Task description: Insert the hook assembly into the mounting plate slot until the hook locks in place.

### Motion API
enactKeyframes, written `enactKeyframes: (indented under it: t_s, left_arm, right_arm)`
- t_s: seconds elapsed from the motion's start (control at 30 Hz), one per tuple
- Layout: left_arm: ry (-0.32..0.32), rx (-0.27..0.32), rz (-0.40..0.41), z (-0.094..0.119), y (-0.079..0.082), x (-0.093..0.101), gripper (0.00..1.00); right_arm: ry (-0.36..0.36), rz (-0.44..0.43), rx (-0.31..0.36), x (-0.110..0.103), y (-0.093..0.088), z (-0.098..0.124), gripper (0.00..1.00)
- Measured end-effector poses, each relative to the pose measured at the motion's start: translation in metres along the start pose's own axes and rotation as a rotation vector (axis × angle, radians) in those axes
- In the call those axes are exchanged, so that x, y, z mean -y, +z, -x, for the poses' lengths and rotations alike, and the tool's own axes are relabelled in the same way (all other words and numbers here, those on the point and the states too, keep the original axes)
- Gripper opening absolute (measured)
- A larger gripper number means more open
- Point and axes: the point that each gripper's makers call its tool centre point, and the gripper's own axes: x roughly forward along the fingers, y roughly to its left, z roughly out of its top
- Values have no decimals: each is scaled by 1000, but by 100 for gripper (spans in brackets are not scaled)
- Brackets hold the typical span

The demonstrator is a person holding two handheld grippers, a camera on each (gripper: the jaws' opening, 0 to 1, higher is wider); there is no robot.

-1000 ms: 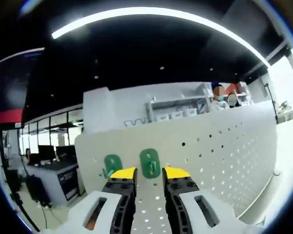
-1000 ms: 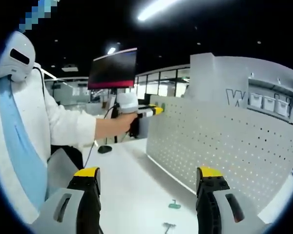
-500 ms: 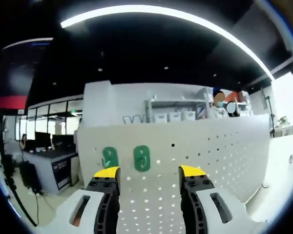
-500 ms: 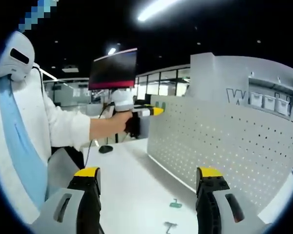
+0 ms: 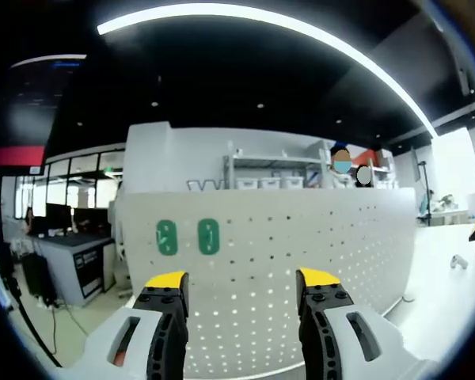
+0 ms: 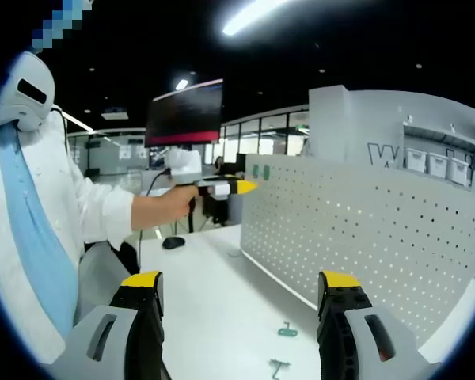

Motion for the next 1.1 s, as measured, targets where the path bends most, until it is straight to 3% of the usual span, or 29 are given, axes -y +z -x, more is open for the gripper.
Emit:
enactKeyframes:
  t_s: [0.5,0.83,1.1]
  left_arm:
    - [-86,-35,-64,42,-17,32,54]
    - [-106,-43,-75,63,-20,45,54]
    - [-134,-47,-98,73,-20,55,52]
  right_arm:
    - [-37,-6,4,12,-3,15,79]
    - [-69,3,8,23,-2,26,78]
    - [-76,3,5,30,-11,29,74]
